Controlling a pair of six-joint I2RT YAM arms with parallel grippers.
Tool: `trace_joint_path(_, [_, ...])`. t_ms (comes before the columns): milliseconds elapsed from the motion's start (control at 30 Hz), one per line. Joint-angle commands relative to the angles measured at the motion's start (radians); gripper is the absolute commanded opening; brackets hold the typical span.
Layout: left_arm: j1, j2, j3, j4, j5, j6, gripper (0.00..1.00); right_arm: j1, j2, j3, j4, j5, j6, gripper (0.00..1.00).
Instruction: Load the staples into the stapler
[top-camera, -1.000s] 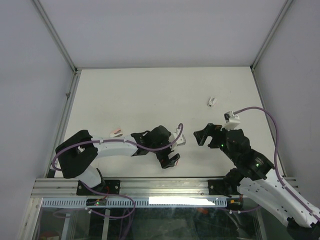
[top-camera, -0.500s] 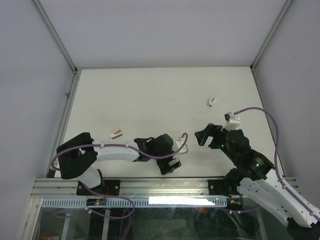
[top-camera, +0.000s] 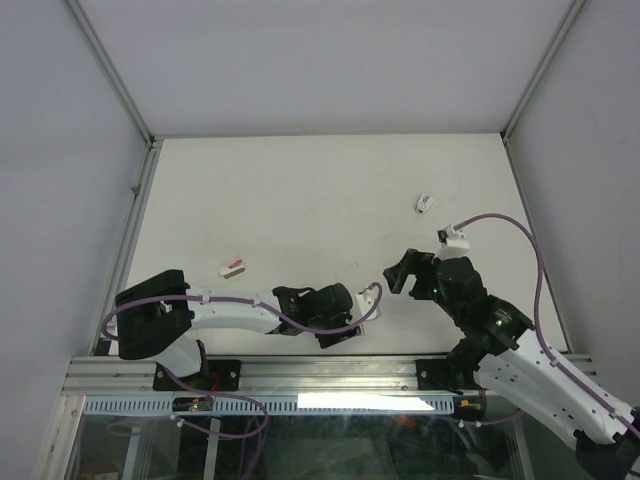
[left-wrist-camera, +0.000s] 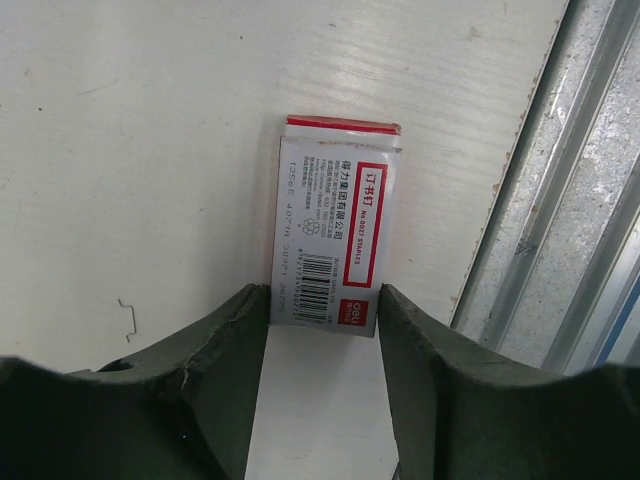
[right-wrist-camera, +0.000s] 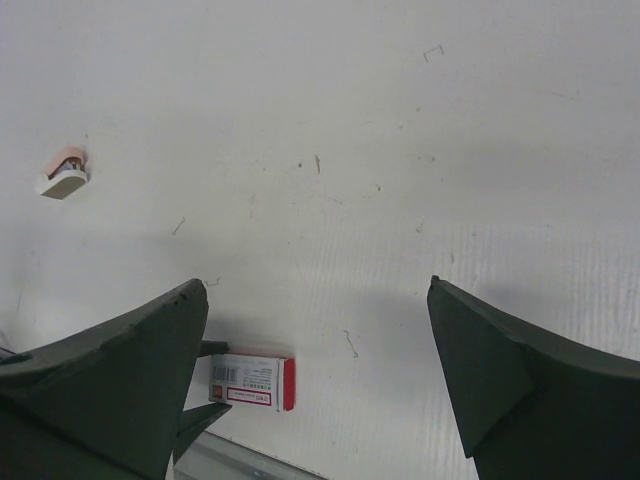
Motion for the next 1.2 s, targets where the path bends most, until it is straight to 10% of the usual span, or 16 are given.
trace_joint_path(0, [-0.015,-0.036,0.022,0.002,-0.043,0.009,0.47,0.004,0.030,-0.056,0.099,-0.064,0.078,0.95])
trace_joint_path(367, [-0.015,-0.048,0.035,0.008,-0.060,-0.022,0.37,0.004,0.112,-0.219,0.182,-0.291,0.188,0.84])
trace_joint_path(667, [-0.015,-0.002,0.068,0.029,-0.032,-0.020,0.70,0.005,0.100,-0.270,0.200,-0.334,0.210,0.76])
trace_joint_path(1167, [-0.015,0.078,0.102,0.028,0.000,-0.013,0.45,0.004,0.212,-0.315,0.366,-0.484,0.169,0.47])
